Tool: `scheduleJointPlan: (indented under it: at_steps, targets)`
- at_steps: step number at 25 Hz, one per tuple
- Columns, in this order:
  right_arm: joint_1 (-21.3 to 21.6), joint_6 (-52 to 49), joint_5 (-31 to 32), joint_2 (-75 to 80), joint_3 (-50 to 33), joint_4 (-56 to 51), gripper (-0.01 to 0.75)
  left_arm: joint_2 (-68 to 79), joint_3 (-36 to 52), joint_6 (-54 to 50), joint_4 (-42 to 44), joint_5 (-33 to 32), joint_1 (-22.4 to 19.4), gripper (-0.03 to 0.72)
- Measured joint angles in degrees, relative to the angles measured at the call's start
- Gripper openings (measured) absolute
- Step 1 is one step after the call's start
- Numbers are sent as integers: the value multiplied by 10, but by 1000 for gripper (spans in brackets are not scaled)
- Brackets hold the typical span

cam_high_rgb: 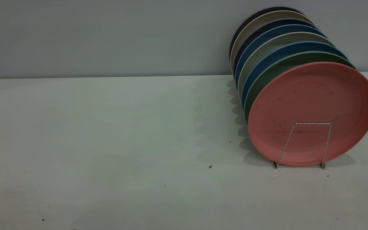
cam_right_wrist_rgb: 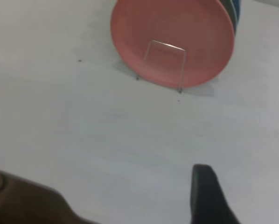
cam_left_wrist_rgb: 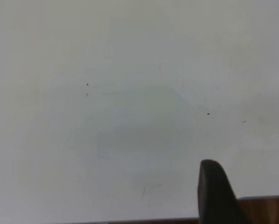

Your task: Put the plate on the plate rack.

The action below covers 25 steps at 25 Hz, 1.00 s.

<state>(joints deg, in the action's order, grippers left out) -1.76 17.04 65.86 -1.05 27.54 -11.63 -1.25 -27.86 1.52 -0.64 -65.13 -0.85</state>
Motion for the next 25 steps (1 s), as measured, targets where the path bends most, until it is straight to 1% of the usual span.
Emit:
scheduleJointPlan:
  at_steps: [7, 16, 25]
  targets:
    - [0, -87, -1, 0, 0, 57, 328, 0, 0, 0, 0, 0, 0, 379]
    - [0, -106, -1, 0, 0, 82, 237, 0, 0, 0, 0, 0, 0, 379]
    - [0, -107, -1, 0, 0, 82, 231, 0, 0, 0, 0, 0, 0, 379]
